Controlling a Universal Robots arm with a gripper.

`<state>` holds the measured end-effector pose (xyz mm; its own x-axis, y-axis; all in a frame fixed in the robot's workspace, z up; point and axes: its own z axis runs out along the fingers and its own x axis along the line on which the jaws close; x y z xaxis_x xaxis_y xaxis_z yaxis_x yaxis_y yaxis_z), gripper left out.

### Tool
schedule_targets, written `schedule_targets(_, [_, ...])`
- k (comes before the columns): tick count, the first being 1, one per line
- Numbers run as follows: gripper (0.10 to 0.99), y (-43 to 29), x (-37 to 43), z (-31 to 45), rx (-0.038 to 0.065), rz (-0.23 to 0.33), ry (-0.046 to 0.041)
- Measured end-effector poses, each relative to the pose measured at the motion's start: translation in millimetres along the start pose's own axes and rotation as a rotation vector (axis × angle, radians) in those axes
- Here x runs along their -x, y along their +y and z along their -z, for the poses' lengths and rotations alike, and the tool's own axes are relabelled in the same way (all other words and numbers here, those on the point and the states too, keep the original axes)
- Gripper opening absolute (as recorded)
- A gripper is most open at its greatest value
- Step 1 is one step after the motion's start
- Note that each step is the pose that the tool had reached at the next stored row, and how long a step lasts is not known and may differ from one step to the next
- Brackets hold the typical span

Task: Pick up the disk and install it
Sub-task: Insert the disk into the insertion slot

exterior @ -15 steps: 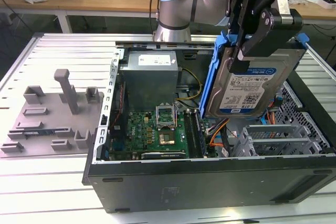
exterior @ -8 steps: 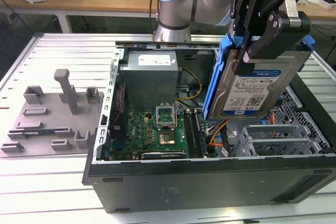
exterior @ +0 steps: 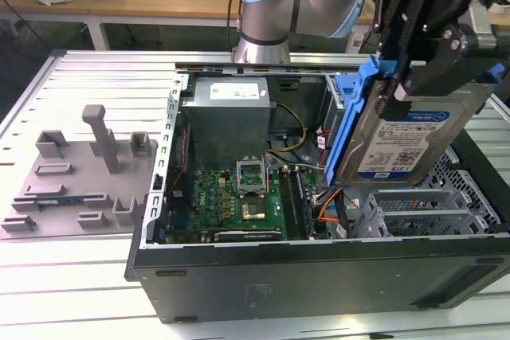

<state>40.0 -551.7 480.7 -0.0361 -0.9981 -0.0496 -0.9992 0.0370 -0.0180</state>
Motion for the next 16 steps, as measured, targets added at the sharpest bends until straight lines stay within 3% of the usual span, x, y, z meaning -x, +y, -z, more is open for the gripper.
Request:
schedule_targets(7, [0.369, -22.1, -0.3, -2.1, 0.0, -0.002, 0.0001])
schedule_targets(10, [0.369, -39.1, 0.1, -3.9, 0.0, -0.003, 0.0001])
schedule_targets(13, [0.369, -50.9, 0.5, -5.9, 0.0, -0.003, 0.0003])
schedule_targets(16, [0.369, -56.6, 0.6, -8.3, 0.0, -0.003, 0.0002])
